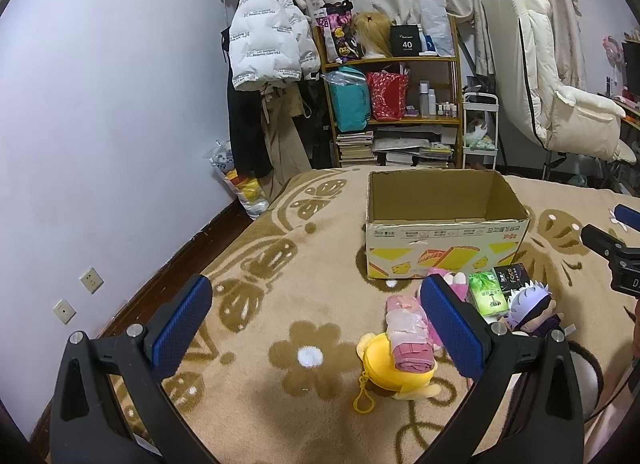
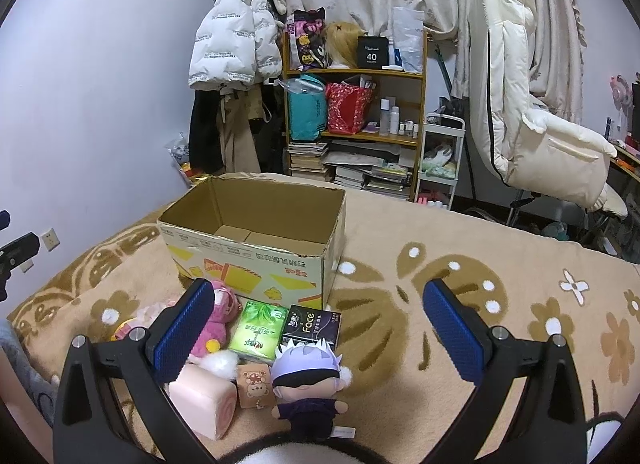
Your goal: Organize soft objects
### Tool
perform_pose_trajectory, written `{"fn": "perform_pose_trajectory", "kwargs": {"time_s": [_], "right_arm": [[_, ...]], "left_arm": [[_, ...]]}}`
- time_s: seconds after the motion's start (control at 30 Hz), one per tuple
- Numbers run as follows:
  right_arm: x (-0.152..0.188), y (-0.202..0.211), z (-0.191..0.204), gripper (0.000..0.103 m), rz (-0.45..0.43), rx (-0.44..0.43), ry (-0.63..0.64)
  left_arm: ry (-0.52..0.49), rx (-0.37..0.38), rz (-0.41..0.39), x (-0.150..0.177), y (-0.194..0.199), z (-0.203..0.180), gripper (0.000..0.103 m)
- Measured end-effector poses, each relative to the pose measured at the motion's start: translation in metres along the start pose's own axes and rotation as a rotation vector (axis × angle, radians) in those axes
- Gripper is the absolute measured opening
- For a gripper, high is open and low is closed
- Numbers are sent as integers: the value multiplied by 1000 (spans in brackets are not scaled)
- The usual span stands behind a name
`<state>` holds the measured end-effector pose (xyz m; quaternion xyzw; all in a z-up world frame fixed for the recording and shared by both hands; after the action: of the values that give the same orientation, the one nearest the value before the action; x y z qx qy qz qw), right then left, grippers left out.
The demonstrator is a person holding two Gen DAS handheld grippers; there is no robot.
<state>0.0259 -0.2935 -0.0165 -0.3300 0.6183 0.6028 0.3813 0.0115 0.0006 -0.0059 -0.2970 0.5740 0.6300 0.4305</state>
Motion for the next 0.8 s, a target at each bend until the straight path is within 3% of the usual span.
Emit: {"fn": "perform_pose_trajectory", "kwargs": {"time_s": [0.47,0.8], "right_arm": [[1,0,2,103,2,-3,0],[1,-4,-1,103,22,-16,-35]], "left_arm": [[1,-16,-10,0,0,3,103],[-9,-18,46,0,-16,-1,103]]}}
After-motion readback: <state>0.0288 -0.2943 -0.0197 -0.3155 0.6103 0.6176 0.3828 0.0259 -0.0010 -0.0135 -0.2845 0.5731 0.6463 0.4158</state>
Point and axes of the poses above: each gripper's, at about its wrist camera, not at the fingertips, and y roughly against the way its jaws point, z to its left, x to its underside, the point moved 2 cm from there along -y, roughly the way its jaws point, and after that the axes turned 3 degrees about -z, right-handed, at the moved point
